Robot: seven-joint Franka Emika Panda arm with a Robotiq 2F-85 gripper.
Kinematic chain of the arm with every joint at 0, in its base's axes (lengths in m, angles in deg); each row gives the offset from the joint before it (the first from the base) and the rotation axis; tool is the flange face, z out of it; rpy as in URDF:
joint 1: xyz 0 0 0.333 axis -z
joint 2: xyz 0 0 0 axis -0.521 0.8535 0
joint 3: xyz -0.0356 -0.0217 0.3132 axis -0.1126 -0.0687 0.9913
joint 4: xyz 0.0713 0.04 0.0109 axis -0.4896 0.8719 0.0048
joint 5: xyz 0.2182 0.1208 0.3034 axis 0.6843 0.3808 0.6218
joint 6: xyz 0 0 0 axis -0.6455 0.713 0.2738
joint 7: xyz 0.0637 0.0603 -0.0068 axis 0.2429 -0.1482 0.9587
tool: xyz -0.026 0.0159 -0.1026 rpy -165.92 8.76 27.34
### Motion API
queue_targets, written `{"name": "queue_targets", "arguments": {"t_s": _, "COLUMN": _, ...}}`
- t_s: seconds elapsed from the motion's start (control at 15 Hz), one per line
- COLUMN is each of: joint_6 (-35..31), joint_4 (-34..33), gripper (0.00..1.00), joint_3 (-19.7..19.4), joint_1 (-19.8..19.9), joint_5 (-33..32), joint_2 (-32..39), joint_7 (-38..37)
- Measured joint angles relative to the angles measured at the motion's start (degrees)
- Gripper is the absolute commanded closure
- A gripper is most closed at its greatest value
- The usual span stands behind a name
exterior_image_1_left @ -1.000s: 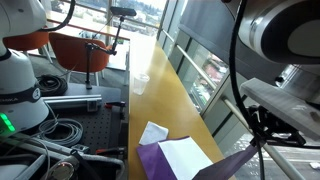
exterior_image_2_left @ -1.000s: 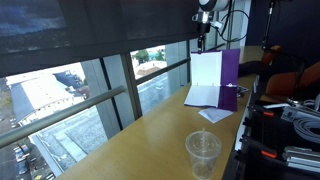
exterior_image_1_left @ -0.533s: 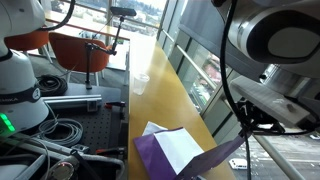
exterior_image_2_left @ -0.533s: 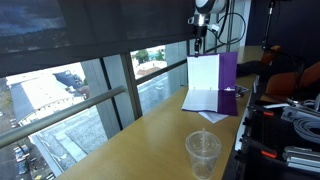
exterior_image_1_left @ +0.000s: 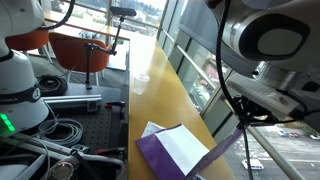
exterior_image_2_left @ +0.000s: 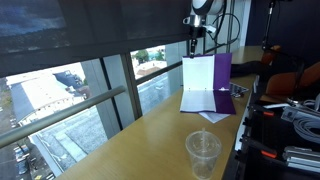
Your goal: Close the file
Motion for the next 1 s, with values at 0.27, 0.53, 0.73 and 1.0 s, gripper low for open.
{"name": "queue_targets", "arguments": {"t_s": 0.27, "joint_6": -2.36, "joint_4": 1.33, "gripper": 1.0, "joint_3": 0.32, "joint_1": -1.7, "joint_5": -0.72, "joint_2": 0.09, "joint_7": 0.0}}
{"name": "queue_targets", "arguments": {"t_s": 0.53, "joint_6": -4.18, "joint_4": 3.65, "gripper": 0.97, "joint_3": 0.37, "joint_1": -2.5, "joint_5": -1.67, "joint_2": 0.09, "joint_7": 0.0}}
{"name": "queue_targets", "arguments": {"t_s": 0.73, "joint_6": -5.74, "joint_4": 5.19, "gripper": 0.69, "joint_3": 0.55, "joint_1": -3.0, "joint_5": -2.45, "joint_2": -0.12, "joint_7": -0.01}}
{"name": "queue_targets", "arguments": {"t_s": 1.0, "joint_6": -7.88, "joint_4": 8.13, "gripper": 0.41, "joint_3": 1.36, "joint_1": -4.31, "joint_5": -2.55, "joint_2": -0.83, "joint_7": -0.23}}
